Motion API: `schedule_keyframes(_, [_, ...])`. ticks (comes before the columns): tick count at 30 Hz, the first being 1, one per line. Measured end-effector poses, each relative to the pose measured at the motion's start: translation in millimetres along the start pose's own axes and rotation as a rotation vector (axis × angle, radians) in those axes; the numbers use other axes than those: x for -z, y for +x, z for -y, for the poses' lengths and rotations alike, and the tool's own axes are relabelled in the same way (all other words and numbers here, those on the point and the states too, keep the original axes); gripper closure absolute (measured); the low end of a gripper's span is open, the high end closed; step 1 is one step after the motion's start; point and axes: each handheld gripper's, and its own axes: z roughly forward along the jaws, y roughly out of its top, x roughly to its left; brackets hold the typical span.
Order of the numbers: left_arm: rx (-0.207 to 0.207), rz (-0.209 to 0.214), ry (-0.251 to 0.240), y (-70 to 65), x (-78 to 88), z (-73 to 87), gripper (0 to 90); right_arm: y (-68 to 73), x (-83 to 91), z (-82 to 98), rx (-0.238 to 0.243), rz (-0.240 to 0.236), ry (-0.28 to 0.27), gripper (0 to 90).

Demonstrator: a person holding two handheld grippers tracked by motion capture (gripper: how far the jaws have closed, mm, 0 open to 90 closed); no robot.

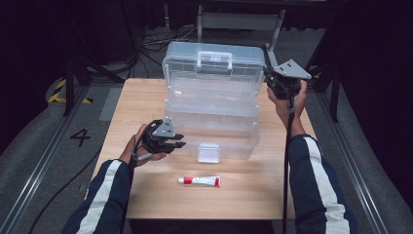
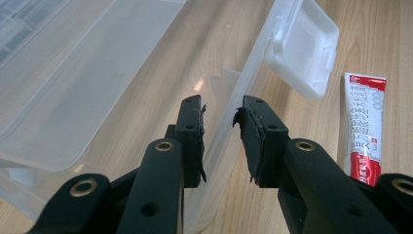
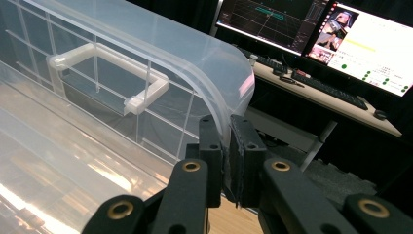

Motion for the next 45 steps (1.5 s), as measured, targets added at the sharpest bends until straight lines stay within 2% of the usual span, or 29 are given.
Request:
schedule_keyframes(19, [-0.010, 0.001, 0.008, -1.6, -0.6, -1.4, 71.9, -9.4, -24.0, -4.8, -0.057, -0.002, 0.018, 85.3])
schedule_keyframes(29, [-0.007, 0.011, 0.003, -0.7, -0.8, -0.8, 72.3, -15.2, -38.4, -9.8, -0.054, -0.012, 0.057, 84.9])
schedule_keyframes(45, [-0.010, 0.009, -0.003, -0.8, -0.8, -0.1, 72.4, -19.0, -49.1, -11.6, -0.049, -0.017, 0.078, 84.4])
